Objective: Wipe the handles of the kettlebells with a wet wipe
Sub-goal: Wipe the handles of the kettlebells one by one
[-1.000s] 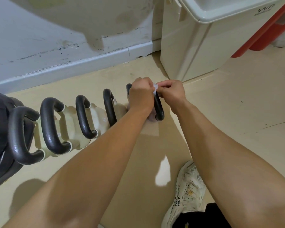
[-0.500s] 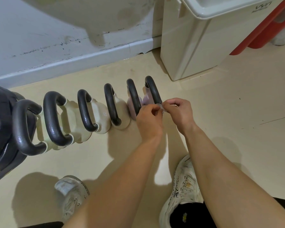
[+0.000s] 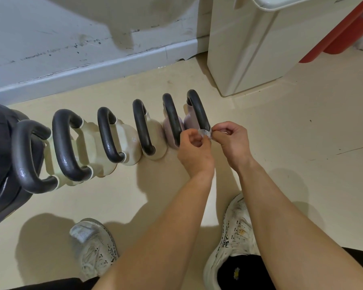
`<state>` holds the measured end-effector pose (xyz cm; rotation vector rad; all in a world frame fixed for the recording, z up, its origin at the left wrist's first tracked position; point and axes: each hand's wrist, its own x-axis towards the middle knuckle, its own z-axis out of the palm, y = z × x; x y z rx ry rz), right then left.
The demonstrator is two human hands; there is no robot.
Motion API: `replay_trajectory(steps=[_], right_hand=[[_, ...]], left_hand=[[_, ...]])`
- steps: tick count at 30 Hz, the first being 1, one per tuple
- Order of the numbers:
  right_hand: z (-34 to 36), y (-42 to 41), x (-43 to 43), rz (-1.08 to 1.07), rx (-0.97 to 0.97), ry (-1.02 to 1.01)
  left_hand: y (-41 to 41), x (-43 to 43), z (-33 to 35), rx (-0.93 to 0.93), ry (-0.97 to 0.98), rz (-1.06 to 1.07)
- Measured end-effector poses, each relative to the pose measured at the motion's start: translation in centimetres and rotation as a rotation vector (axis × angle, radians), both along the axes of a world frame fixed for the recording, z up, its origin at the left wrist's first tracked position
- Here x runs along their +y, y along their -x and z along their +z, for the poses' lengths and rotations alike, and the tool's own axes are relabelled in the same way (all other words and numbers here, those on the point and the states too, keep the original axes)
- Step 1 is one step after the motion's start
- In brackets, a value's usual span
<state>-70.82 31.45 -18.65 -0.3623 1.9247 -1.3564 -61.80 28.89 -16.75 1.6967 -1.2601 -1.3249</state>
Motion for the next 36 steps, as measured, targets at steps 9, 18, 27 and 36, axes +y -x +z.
replay_trajectory(steps=[9, 18, 27, 36], right_hand=[[-2.0, -0.4, -0.1, -0.028, -0.119, -0.018], [-2.2, -0.5, -0.1, -0.103, -0.302, 0.017], [0.2, 0.7, -0.9, -0.030, -0.166, 0.045], [2.9, 2.9, -5.5, 0.170, 0.022, 0.068]], left_hand=[[0.1, 0.9, -3.2, -0.123, -0.131, -0.044], [0.8, 1.0, -1.9, -0.019, -0.262, 0.117], [-0.3, -1.2, 1.2, -0.214, 0.173, -0.185], [0.7, -8.0, 3.4, -0.470, 0.454, -0.587]])
